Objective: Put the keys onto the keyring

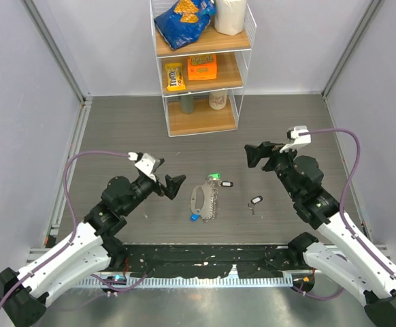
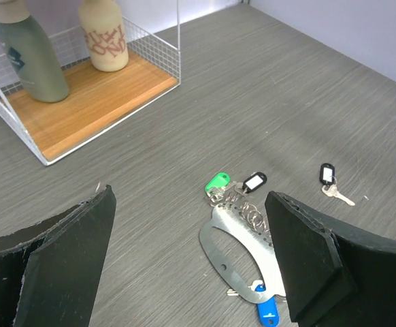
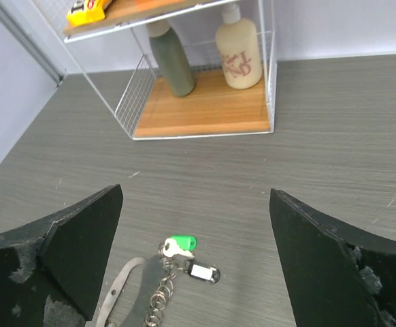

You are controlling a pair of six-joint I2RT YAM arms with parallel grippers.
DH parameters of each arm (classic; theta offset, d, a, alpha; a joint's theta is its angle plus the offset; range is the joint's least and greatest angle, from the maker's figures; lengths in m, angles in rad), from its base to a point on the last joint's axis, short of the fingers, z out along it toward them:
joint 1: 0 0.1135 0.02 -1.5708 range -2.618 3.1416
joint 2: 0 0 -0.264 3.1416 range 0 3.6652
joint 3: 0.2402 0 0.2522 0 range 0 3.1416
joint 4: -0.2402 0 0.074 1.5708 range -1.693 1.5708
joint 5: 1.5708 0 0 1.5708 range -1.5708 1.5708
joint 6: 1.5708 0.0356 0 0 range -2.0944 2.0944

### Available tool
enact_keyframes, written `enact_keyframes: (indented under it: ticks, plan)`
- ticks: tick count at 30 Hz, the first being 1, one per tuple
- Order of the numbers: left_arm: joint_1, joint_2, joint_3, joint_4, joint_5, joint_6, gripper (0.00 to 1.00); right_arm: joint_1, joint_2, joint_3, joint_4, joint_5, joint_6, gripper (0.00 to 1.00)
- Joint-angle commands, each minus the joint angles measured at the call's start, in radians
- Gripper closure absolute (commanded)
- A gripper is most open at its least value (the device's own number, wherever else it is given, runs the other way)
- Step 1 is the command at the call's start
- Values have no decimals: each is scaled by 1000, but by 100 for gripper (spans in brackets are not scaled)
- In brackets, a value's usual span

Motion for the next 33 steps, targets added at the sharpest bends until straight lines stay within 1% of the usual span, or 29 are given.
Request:
enact_keyframes:
  ticks: [1, 4, 5, 6, 7, 8, 9, 12, 13, 15, 18, 23, 29, 33]
  plan:
    - [5, -10, 9, 25, 91, -7, 0, -2, -51, -7, 41, 81, 38, 5]
    - [4, 30, 38, -16, 138, -1, 0, -2, -82, -43, 75, 6, 34, 5]
    - [1, 36, 44, -21, 145, -2, 0, -2, -85, -45, 74, -70, 2, 5]
    - [-1, 39, 44, -24, 149, -5, 0, -2, -82, -40, 74, -114, -18, 4]
    - [-4, 42, 43, -25, 158, -1, 0, 0, -67, -19, 37, -163, -23, 5]
    - [-7, 47, 43, -28, 168, 2, 0, 0, -56, -8, 23, -172, -15, 4]
    - [-13, 54, 49, -36, 169, 4, 0, 3, -36, 13, -32, -192, -20, 5]
    - [-35, 105, 84, -82, 198, 19, 0, 44, -5, 24, -70, -189, -32, 4]
    - [-50, 129, 96, -99, 201, 25, 0, 54, 10, 23, -78, -165, -47, 4]
    - [-94, 154, 112, -122, 160, 47, 0, 77, 41, 32, -116, -130, -61, 5]
    - [-150, 180, 113, -137, 103, 65, 0, 100, 67, 42, -161, -117, -52, 4]
    - [-167, 231, 98, -128, 74, 48, 1, 133, 79, 27, -225, -44, -1, 1]
    - [-180, 330, 118, -107, 50, 36, 0, 155, 81, 16, -308, -42, 46, 0]
    - [-193, 384, 133, -91, 76, 35, 2, 161, 79, 18, -357, -59, 66, 0]
